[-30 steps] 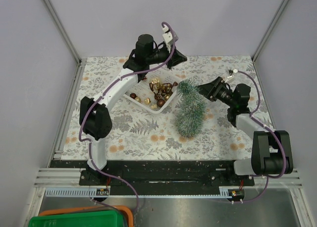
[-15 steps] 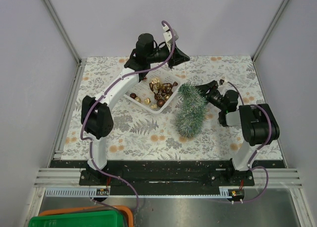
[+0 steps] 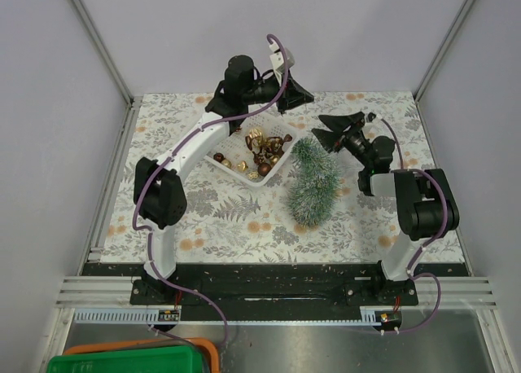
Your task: Decorate the small christmas tree
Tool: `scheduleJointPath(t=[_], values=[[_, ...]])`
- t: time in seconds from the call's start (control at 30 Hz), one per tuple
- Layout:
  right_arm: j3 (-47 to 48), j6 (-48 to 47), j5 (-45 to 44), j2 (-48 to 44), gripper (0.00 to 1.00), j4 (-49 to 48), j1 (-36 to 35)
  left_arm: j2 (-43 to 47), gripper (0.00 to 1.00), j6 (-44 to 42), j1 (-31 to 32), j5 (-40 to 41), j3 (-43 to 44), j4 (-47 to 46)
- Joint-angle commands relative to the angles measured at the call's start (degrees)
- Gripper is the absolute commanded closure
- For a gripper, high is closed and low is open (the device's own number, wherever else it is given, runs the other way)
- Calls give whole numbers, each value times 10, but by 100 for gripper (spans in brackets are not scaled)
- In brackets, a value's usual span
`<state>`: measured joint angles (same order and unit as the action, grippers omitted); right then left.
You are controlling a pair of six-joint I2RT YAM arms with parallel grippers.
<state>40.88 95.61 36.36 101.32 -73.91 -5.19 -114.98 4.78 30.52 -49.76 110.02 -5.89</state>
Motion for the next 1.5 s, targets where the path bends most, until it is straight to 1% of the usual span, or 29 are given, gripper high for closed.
scheduleJointPath(t=[0.0,0.1,0.17,0.4,0.47,0.53,0.67,0.73,0.77,0.8,0.9,1.03,1.13,1.27,1.37,1.47], values=[[71,50,-19,26,26,-161,-10,3,100,11,8,-20,18,-37],[93,63,-19,47,33,-161,-18,1,100,10,9,-22,20,-33],[98,60,-17,49,43,-161,-19,4,100,9,9,-21,20,-31],[83,47,-20,36,84,-161,-18,12,100,-1,8,-20,20,-18],[77,35,-14,28,93,-158,-14,14,100,-3,7,-18,20,-18],[57,20,-11,13,100,-154,-5,16,100,-5,8,-18,22,-18],[23,-14,-7,-20,100,-137,28,13,100,-10,6,-23,30,-10],[13,-60,-1,-47,100,-99,47,12,100,-14,6,-32,33,-10],[10,-84,1,-64,100,-59,48,11,100,-13,7,-32,34,-10],[8,-114,4,-80,100,-22,65,12,100,-9,7,-31,36,-9],[7,-202,-3,-133,100,85,71,12,100,-5,8,-35,40,-4],[2,-270,-22,-183,100,167,71,7,99,8,12,-32,42,12],[-8,-281,-14,-198,100,177,71,3,100,13,13,-21,49,26],[-20,-281,3,-200,100,167,71,8,100,-1,9,-16,48,9],[-22,-278,16,-198,96,161,71,14,100,-9,0,1,52,-5],[-25,-261,26,-193,89,134,71,26,100,-26,-12,-11,56,-11]])
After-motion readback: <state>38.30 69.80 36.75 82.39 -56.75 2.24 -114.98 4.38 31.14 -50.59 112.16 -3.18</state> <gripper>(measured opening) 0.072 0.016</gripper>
